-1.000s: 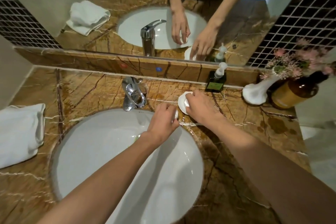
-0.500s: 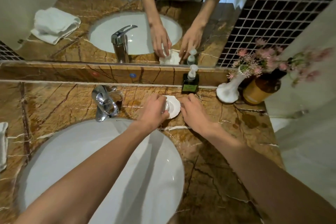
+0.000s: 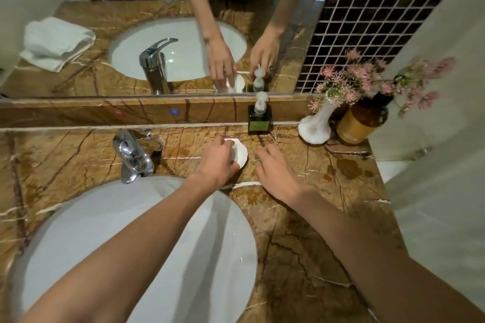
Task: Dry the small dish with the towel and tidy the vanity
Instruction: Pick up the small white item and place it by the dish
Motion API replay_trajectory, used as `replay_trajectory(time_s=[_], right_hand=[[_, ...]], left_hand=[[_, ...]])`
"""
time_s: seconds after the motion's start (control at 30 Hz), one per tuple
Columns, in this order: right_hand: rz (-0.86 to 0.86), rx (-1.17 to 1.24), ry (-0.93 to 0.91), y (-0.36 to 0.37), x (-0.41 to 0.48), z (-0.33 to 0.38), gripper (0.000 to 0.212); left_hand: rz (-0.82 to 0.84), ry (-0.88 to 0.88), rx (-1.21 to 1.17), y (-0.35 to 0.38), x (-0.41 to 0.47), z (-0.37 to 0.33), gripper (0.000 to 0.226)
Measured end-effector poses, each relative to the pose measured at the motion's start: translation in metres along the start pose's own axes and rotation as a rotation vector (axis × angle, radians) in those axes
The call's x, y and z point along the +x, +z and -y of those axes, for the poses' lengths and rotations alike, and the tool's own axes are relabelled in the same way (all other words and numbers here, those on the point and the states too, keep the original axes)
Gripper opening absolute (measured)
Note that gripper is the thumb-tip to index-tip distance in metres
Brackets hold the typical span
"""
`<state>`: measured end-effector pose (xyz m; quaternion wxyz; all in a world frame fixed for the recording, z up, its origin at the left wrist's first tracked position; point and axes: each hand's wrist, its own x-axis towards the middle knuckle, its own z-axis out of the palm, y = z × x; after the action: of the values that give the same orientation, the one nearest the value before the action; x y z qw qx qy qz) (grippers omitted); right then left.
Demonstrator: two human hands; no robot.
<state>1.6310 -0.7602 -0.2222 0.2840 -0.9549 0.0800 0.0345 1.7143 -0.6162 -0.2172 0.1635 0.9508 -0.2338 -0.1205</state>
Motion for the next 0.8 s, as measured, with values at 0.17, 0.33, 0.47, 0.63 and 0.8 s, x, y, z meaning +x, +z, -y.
replay_trajectory(time_s=[0.17,0.33,0.47,0.63,0.8], right_hand=[[-0.008,0.014,-0.023,0.003,-0.001,0.002,0.039],[0.001,0.026,-0.026,0.001,-0.004,0.000,0.039],[0.009,0.041,-0.033,0.000,-0.007,-0.002,0.039],[0.004,0.052,-0.037,0.000,-0.009,-0.004,0.040],[0.032,0.032,-0.054,0.001,-0.012,-0.005,0.041]], left_hand=[[0.012,0.011,0.028,0.001,-0.002,0.000,0.048],[0.001,0.006,0.024,0.003,-0.002,-0.003,0.047],[0.028,0.036,0.063,0.003,0.000,-0.004,0.041],[0.089,0.040,0.112,0.000,0.005,-0.007,0.035],[0.133,0.020,0.135,-0.001,0.009,-0.011,0.036]])
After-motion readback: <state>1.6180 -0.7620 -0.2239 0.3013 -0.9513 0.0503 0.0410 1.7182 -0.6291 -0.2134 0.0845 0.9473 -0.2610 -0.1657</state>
